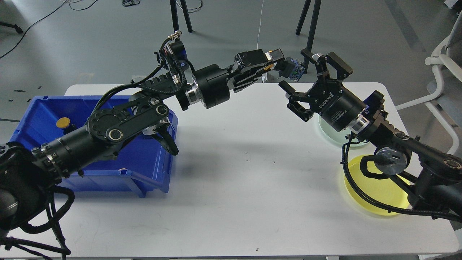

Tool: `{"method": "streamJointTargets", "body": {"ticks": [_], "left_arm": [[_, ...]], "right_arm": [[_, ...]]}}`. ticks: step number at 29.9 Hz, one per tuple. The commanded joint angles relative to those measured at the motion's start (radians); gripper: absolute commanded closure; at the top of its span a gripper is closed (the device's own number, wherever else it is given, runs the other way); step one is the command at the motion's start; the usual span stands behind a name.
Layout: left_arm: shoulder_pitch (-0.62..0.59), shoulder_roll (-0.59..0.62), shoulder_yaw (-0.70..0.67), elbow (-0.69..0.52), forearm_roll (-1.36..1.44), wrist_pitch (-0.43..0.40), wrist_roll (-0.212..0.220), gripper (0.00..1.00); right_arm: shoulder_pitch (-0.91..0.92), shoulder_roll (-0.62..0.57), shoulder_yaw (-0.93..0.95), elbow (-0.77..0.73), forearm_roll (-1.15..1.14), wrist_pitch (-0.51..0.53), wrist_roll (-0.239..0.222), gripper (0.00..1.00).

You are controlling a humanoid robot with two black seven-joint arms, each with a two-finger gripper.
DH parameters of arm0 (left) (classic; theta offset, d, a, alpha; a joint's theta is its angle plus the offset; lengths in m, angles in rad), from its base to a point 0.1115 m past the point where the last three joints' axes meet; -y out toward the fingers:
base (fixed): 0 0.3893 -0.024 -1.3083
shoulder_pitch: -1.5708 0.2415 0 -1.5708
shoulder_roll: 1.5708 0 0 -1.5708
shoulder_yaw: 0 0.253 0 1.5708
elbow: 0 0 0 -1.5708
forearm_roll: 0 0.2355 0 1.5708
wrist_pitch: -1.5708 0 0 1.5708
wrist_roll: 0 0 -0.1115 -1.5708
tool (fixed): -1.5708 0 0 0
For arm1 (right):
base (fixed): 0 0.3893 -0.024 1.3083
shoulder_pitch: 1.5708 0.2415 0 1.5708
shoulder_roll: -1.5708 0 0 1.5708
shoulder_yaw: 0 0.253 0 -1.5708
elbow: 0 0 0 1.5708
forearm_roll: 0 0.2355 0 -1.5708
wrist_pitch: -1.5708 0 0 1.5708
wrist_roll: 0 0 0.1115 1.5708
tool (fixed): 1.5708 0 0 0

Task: Pass button and place on color plate
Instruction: 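Grasp the yellow button with the right gripper from the left gripper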

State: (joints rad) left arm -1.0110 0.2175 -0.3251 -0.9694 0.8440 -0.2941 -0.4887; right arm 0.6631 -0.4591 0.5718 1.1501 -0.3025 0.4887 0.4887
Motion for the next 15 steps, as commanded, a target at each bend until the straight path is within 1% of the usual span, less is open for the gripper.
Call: {"method": "streamJointTargets", "body": {"ticks": [1,4,7,13,15], "left_arm": [[0.0,0.0,-0.002,0.0,-0.002,0.0,0.0,0.86],[0.0,0.0,-0.002,0.0,-0.003,0.0,0.0,0.86],[0.0,0.0,-0.002,0.0,-0.003,0.0,0.0,0.86],[0.0,0.0,-0.002,0.0,-0.003,0.001,0.0,0.86],[0.0,0.0,-0.002,0.0,-0.003,0.001,0.0,0.86]], "right_arm": [[-0.007,0.019,0.0,0.0,-0.003,0.0,0.0,0.13],[-0.008,0.023,0.007,0.002,-0.003,0.0,0.0,0.19],[-0.008,0.025,0.011,0.002,-0.003,0.0,0.0,0.22],[-0.01,0.025,0.023,0.005,-0.001,0.0,0.0,0.34],[-0.013,0.025,0.033,0.019,-0.001,0.0,0.0,0.36]]}}
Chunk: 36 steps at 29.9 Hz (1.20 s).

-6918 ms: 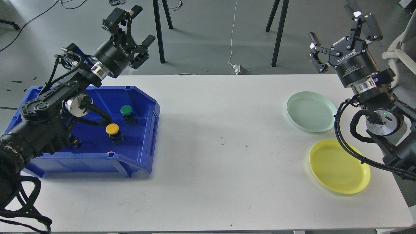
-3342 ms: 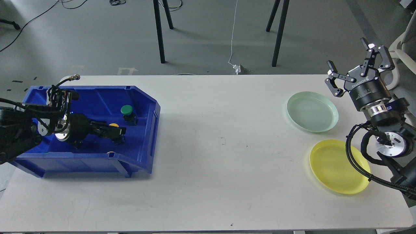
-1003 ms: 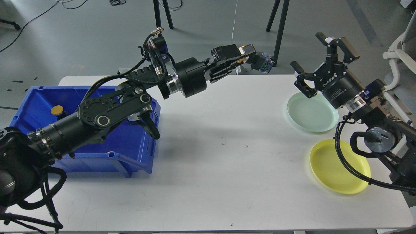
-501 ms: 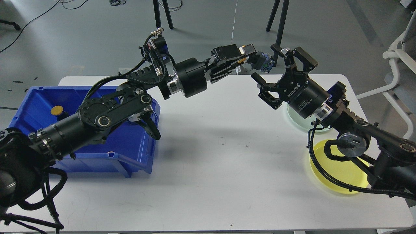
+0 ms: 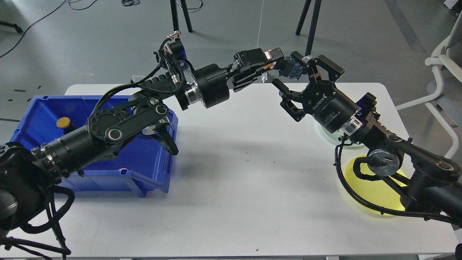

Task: Pass button and place on color plate
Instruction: 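Grasp the yellow button with the right gripper from the left gripper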

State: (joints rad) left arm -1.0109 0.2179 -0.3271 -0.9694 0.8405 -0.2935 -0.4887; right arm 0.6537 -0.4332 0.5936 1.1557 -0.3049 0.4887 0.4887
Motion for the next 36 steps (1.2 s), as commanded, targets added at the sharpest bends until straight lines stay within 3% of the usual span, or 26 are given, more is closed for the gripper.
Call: {"method": "streamJointTargets", "body": {"ticks": [1,11,23,28,32,36], "left_arm": [[0.0,0.0,0.0,0.0,0.0,0.001,0.0,0.86],[0.002,0.001,0.0,0.0,0.0,0.001,0.0,0.86],[0.009,0.0,0.007,-0.002,0.005,0.002,0.0,0.86],[0.011,0.0,0.008,-0.005,0.008,0.004,0.0,0.84],[0.014,0.0,0.002,-0.005,0.008,0.004,0.0,0.66],[0.017,0.0,-0.004,-0.003,0.0,0.004,0.0,0.33]], "right_arm": [[-0.003,-0.001,0.012,0.016,0.001,0.0,0.0,0.37],[-0.009,-0.001,0.02,0.019,0.0,0.0,0.0,0.54],[-0.009,0.001,0.02,0.019,0.0,0.0,0.0,0.97],[-0.008,0.001,0.022,0.019,0.0,0.0,0.0,0.99],[-0.009,0.001,0.02,0.019,0.0,0.0,0.0,0.99],[-0.008,0.001,0.02,0.019,0.0,0.0,0.0,1.0]]}}
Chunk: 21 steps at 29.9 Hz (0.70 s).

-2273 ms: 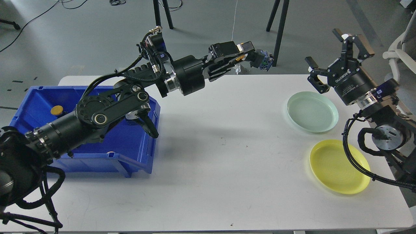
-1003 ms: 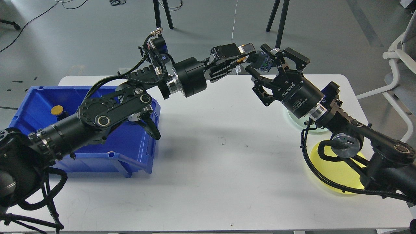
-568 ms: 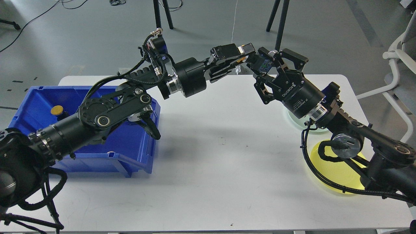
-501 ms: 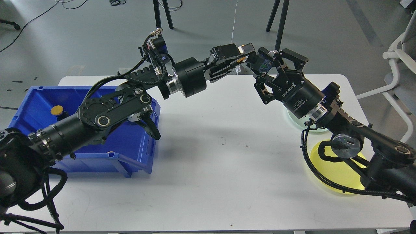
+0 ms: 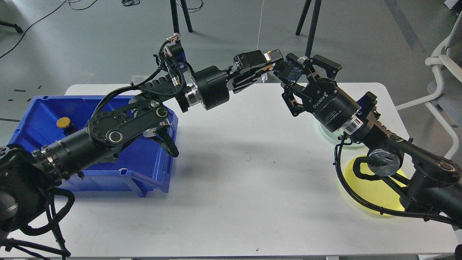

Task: Pass button and place on color plate
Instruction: 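Grasp the yellow button with the right gripper from the left gripper, then carry the yellow button with the right gripper to the yellow plate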

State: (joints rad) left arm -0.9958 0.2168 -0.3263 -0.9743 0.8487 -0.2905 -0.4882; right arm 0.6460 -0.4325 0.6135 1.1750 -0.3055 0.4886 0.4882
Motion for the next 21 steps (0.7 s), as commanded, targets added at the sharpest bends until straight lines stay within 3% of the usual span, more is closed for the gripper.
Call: {"method": "streamJointTargets", "body": {"ticks": [1,14,21], "left_arm": [[0.002,0.001,-0.01,0.0,-0.01,0.001,0.0,0.25],[0.025,0.001,-0.054,0.002,-0.034,-0.004,0.0,0.11],[0.029,0.001,-0.057,0.002,-0.04,-0.006,0.0,0.1]], "right_arm": [[0.0,0.0,0.0,0.0,0.0,0.0,0.001,1.0],[-0.032,-0.018,0.008,0.002,0.0,0.0,0.001,1.0],[-0.231,-0.101,0.21,0.064,0.002,0.0,0.001,1.0]]}}
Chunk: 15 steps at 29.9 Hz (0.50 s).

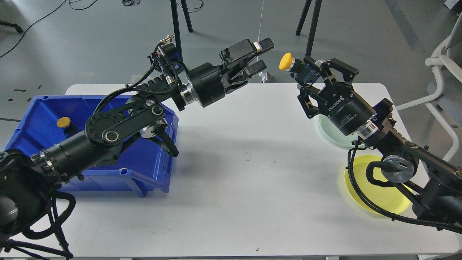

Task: Pass button and place on color plate
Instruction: 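Carry the yellow button with the right gripper to the yellow plate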

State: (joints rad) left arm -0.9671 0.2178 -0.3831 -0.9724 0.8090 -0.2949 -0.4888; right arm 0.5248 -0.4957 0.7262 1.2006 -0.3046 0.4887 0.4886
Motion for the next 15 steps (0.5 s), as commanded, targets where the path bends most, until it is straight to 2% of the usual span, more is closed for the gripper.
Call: {"method": "streamJointTargets", "body": {"ticks": [1,4,8,11,15], "left_arm": [[0.002,0.0,-0.002,0.0,-0.001,-0.001,0.0,0.1],[0.007,0.0,-0.002,0.0,-0.001,-0.001,0.0,0.1],[0.007,0.0,-0.002,0.0,-0.001,0.0,0.0,0.09],[0.007,-0.002,-0.002,0.0,-0.001,0.0,0.0,0.09],[0.007,-0.002,-0.002,0.0,-0.001,0.002,0.0,0.09]], "right_arm": [[-0.155,-0.058,0.136,0.051,0.001,0.0,0.0,1.0],[-0.277,-0.116,0.222,0.054,-0.004,0.0,0.0,1.0],[-0.377,-0.22,0.239,0.027,-0.011,0.0,0.0,1.0],[-0.431,-0.268,0.237,-0.001,-0.056,-0.054,0.0,1.0],[-0.486,-0.271,0.23,-0.045,-0.178,-0.137,0.0,1.0]]}}
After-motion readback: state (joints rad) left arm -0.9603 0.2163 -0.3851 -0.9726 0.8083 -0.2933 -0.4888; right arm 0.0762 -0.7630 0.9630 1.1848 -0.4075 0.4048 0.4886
